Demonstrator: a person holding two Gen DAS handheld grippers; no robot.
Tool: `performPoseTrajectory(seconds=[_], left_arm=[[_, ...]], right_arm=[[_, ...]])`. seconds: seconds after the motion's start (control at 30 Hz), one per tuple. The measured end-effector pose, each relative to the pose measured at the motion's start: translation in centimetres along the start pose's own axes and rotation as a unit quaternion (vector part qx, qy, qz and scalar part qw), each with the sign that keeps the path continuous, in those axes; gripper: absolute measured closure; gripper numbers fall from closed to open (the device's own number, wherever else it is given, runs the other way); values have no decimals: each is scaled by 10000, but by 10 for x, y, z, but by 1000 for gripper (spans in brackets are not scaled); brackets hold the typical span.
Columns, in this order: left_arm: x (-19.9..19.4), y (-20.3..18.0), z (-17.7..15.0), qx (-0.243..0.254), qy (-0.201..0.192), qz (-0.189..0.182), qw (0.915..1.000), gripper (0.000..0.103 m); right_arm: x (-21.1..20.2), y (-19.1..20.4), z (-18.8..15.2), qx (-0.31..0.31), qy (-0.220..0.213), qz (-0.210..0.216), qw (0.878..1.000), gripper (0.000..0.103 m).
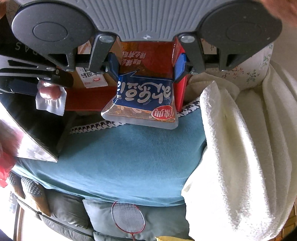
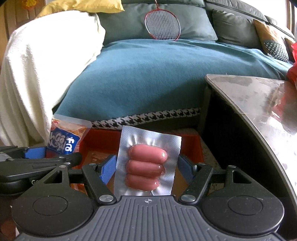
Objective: Organize snacks
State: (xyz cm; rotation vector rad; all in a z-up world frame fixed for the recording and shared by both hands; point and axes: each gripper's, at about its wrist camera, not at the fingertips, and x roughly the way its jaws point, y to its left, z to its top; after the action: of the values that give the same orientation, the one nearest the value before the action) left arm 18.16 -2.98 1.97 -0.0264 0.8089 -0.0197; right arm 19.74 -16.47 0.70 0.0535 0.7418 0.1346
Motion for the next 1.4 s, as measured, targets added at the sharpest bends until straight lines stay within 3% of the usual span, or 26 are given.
performPoseTrajectory(seconds=[1.4], left_arm=[[47, -7, 13, 158, 512, 170, 9984, 51]], right_arm=[[60, -7, -16, -47, 647, -149, 9978, 26]])
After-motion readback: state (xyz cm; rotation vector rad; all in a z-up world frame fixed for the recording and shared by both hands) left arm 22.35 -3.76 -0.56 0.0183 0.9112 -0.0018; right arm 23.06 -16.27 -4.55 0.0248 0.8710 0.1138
